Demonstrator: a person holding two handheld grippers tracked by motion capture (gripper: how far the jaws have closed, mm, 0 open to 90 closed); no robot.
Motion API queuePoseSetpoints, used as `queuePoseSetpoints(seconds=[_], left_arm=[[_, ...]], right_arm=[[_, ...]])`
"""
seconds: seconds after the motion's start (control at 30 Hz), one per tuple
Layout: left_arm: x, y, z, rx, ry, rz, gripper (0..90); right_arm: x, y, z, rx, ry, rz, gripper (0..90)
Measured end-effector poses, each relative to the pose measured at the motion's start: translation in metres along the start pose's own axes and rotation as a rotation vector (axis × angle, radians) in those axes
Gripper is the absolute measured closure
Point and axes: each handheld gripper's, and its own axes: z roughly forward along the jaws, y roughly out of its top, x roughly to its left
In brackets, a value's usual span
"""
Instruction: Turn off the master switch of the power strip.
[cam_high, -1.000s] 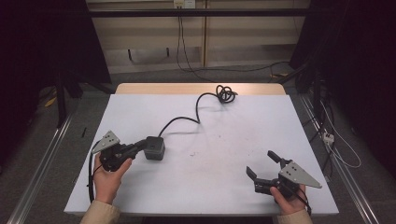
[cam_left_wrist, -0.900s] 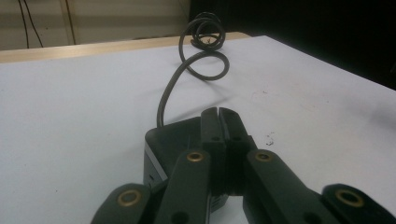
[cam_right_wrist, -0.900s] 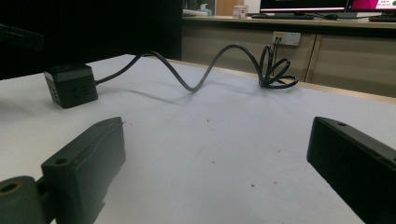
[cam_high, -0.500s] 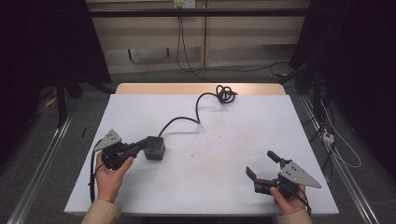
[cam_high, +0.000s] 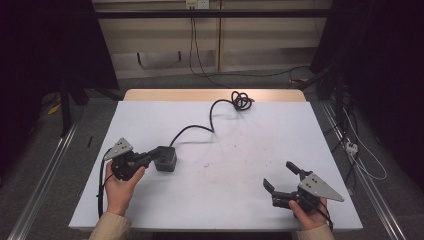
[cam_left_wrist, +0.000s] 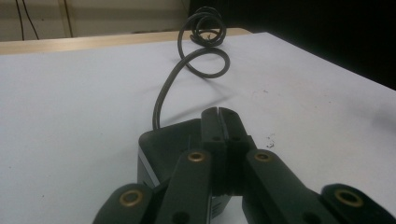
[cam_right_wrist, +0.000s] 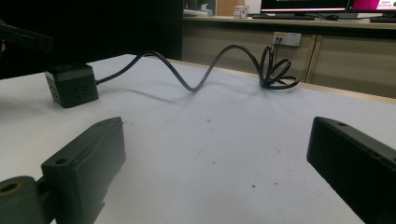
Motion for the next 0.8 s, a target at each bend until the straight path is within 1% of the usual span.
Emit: queuePoseSetpoints(seconds=[0.5,0.6,0.8], left_arm=[[-0.0014,-0.0016,0.0075,0.036,0.014,-0.009,90.0],[-0.0016,-0.0021,0.0084,0.048,0.016,0.001,90.0],[-0.002,-0.0035,0.0111,0.07,0.027,0.006,90.0]], right_arm=[[0.0001,0.0001,0.0002,0.001,0.004,0.0,4.0],[0.0003,0.0002,0.0003,0.0,0.006,-0.002,4.0],[0.0003,0.0003,0.0002,0.002,0.008,-0.003,4.1]])
